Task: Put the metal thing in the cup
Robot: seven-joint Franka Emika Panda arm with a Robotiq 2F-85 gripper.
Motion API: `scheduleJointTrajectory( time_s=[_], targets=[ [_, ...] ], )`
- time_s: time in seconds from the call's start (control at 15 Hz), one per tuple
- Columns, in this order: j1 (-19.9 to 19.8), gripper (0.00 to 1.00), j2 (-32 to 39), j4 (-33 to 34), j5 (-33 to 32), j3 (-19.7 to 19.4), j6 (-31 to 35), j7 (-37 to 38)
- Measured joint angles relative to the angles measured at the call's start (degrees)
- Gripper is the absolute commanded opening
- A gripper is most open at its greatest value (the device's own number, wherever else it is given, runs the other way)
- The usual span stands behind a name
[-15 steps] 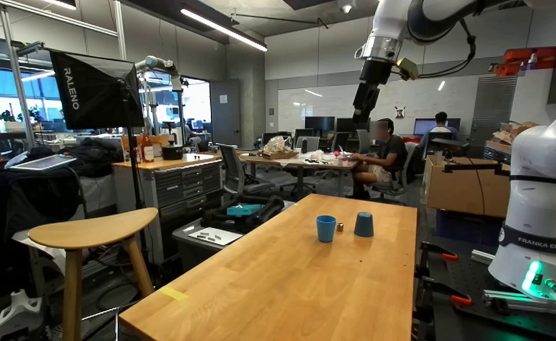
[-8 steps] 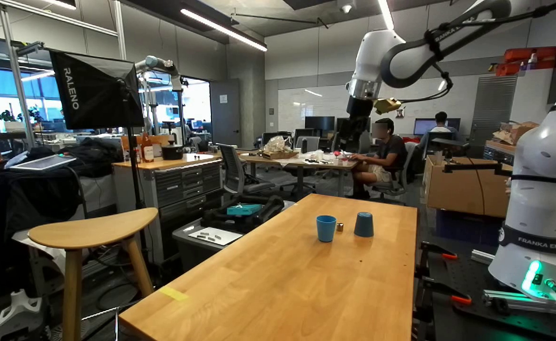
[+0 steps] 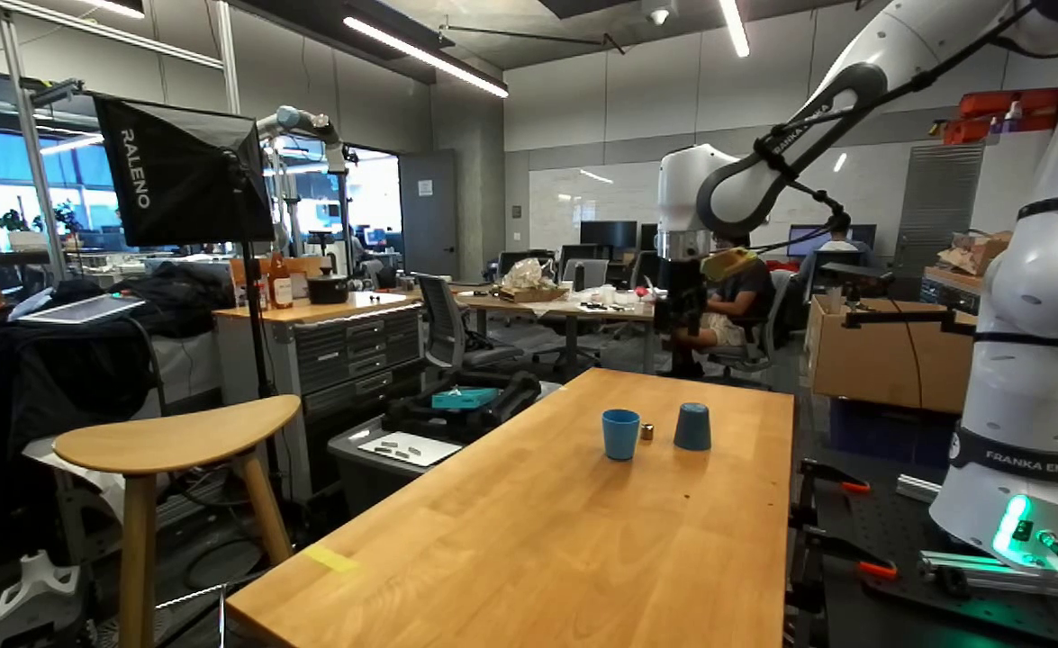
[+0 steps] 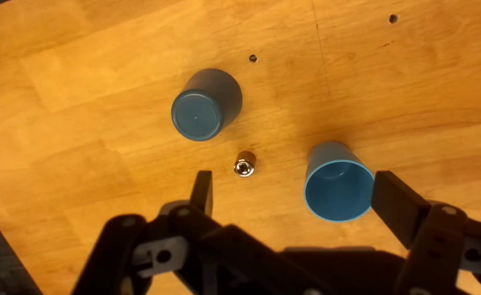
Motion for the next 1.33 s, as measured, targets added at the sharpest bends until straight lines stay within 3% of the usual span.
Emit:
scheduleJointTrajectory(
  time_s=[0.47,0.87,1.33],
  targets=[
    [0.27,1.00,3.87,0.51,-0.02,-0.96,2.67,-0.20],
    [0.26,1.00,19.68,8.01,-3.82,-6.08,11.58,-1.23],
    [2.51,1.00,33.03,16.30,-4.09,-12.30,14.75,1.75]
  ],
)
